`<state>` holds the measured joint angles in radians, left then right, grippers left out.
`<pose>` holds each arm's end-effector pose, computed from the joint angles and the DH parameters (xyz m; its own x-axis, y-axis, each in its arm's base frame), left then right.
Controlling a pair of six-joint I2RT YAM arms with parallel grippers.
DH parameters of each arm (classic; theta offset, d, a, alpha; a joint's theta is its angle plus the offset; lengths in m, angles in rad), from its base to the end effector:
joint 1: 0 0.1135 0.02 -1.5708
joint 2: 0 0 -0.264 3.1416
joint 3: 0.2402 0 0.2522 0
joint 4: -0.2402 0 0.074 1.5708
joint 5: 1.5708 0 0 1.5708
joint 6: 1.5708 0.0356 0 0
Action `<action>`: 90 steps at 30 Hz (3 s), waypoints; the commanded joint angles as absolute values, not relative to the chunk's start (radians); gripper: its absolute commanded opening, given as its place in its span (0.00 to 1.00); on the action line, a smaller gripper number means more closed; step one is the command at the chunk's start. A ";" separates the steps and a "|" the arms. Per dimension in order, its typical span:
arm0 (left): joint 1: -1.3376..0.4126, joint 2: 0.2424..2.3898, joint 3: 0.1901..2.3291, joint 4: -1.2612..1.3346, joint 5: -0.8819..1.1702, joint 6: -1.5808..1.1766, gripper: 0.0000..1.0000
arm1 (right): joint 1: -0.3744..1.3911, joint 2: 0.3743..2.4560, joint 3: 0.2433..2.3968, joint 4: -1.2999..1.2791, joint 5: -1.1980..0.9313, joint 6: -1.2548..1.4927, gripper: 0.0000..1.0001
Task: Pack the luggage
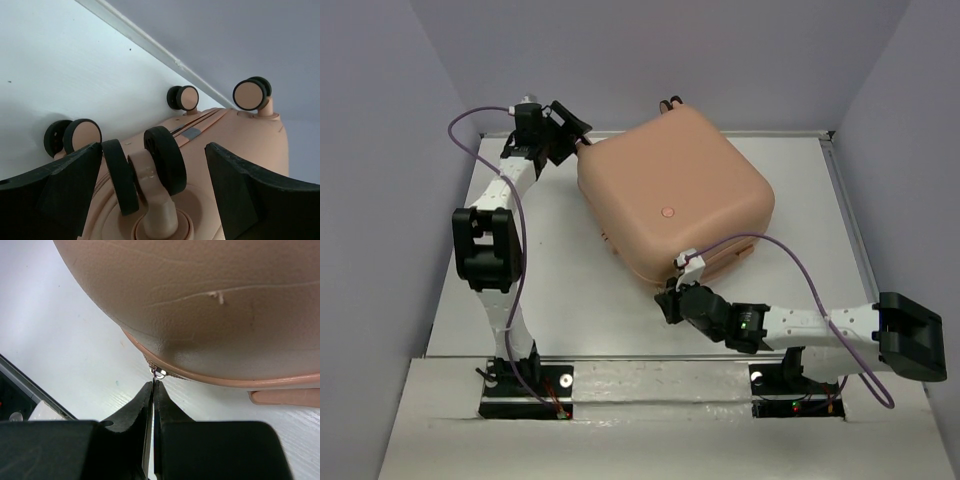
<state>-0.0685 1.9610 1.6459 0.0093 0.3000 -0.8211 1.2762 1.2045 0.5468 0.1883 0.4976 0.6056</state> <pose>0.4731 -0.0430 0.3063 -0.4583 -0.6694 -0.5847 0.0163 0.6514 -0.7586 0.0888 0.2342 0.2101 -0.5163 0.0213 -0.8561 -0.5149 0.7911 0.3302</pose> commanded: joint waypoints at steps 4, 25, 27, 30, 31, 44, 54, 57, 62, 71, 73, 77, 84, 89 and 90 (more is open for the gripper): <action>-0.074 1.917 1.661 0.038 0.330 -0.828 0.94 | 1.316 1.186 0.543 0.273 0.399 0.601 0.07; -0.098 1.915 1.516 0.322 0.380 -1.026 0.22 | 1.290 1.192 0.551 0.268 0.425 0.600 0.07; -0.092 1.885 1.447 0.374 0.370 -1.042 0.08 | 1.272 1.184 0.548 0.273 0.408 0.597 0.07; -0.077 1.835 1.356 0.443 0.339 -1.039 0.06 | 1.218 1.163 0.540 0.296 0.368 0.588 0.07; -0.071 1.816 1.324 0.478 0.331 -1.039 0.06 | 1.200 1.158 0.537 0.304 0.351 0.584 0.07; 0.052 1.165 0.444 0.703 0.196 -1.037 0.06 | 0.816 1.133 0.641 0.325 0.017 0.424 0.07; 0.064 0.992 0.569 0.514 0.285 -1.052 0.06 | 1.271 1.303 0.562 0.503 0.256 0.675 0.07; 0.064 0.947 0.546 0.497 0.267 -1.043 0.06 | 1.219 1.319 0.620 0.485 0.348 0.580 0.07; 0.080 0.885 0.439 0.446 0.244 -0.992 0.06 | 0.938 1.161 0.670 0.434 0.080 0.505 0.07; 0.081 0.795 0.458 0.279 0.212 -0.824 0.19 | 0.703 1.014 0.643 0.273 -0.097 0.428 0.07; 0.081 0.733 0.529 0.233 0.164 -0.786 0.74 | 0.677 0.993 0.589 0.273 -0.098 0.445 0.07; 0.075 0.643 0.649 0.100 0.110 -0.675 0.99 | 0.652 0.985 0.499 0.275 -0.100 0.459 0.07; -0.191 0.574 0.649 0.002 0.055 -0.574 0.40 | 0.641 0.983 0.468 0.261 -0.127 0.471 0.07; -0.661 0.656 0.490 0.095 -0.047 -0.667 0.34 | 0.641 1.006 0.448 0.259 -0.132 0.479 0.07; -0.728 0.716 0.471 0.122 -0.111 -0.676 0.34 | 0.641 1.011 0.449 0.261 -0.124 0.480 0.07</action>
